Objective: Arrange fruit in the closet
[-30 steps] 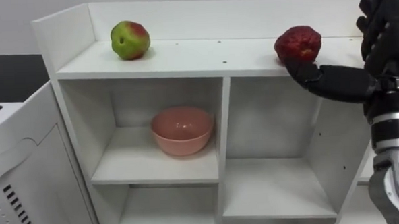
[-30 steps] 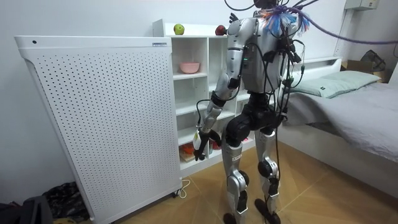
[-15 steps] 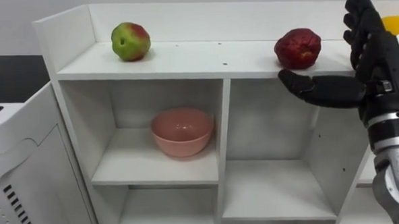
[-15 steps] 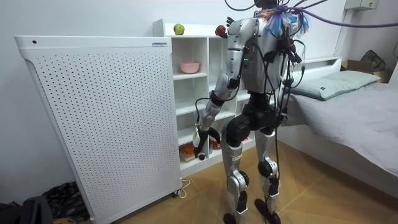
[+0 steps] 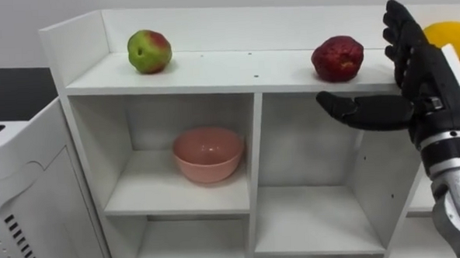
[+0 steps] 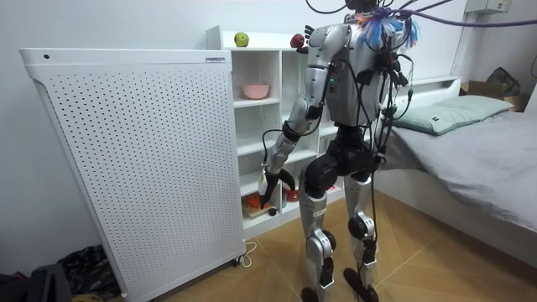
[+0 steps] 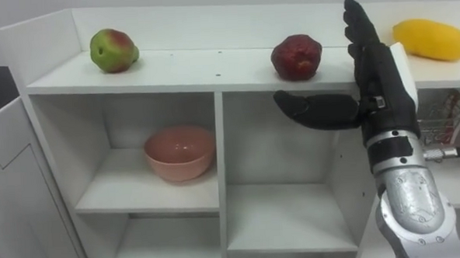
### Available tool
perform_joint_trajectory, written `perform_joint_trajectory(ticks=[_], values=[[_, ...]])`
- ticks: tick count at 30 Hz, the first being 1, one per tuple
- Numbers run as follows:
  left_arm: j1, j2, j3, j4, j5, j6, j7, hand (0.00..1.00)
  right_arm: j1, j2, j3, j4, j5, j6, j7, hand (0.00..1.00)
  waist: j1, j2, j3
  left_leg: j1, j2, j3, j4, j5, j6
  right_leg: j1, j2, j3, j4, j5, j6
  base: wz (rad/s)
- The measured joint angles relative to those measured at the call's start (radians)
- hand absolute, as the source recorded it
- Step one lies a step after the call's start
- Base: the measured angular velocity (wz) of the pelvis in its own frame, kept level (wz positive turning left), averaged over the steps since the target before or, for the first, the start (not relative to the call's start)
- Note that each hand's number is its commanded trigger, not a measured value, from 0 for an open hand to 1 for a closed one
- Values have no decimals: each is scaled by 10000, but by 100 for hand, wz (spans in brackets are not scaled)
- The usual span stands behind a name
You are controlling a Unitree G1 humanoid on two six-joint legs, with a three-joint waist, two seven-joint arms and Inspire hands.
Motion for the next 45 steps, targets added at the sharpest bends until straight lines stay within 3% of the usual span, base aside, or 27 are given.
perform_joint_trajectory(ticks=[19,40,41,42,43,44,45], values=[[-148,-1,14,-81,-9,349,-190,0,-207,0,2,25,13,195,18,0,32,47,-1,7,0,-3,-3,0,0,-20,1,1,8,0,0,0],[-337,-1,5,-88,-29,351,-230,0,-228,0,16,23,0,216,18,0,224,63,-13,1,3,2,2,0,0,-29,-3,-35,12,0,0,-1],[-337,-1,5,-88,-29,352,-229,0,-228,0,16,23,0,217,18,13,227,63,-13,-1,3,2,2,0,0,-29,-3,-36,12,0,0,0],[-337,-1,5,-89,-28,355,-229,0,-228,0,16,23,0,226,20,51,236,63,-13,-3,3,3,2,0,0,-28,-4,-39,14,0,1,0],[-337,-1,5,-88,-26,355,-229,0,-228,0,16,21,0,246,20,58,241,61,-15,-2,2,3,2,0,0,-27,-4,-41,16,0,0,0],[-337,-1,6,-89,-26,355,-230,0,-228,0,16,20,-1,255,20,96,242,61,-16,-2,2,4,2,0,0,-26,-4,-42,17,0,0,0],[-337,-1,6,-88,-26,356,-230,0,-229,0,16,20,-1,265,21,100,244,60,-17,-3,2,5,2,0,0,-25,-5,-44,18,0,0,0]])
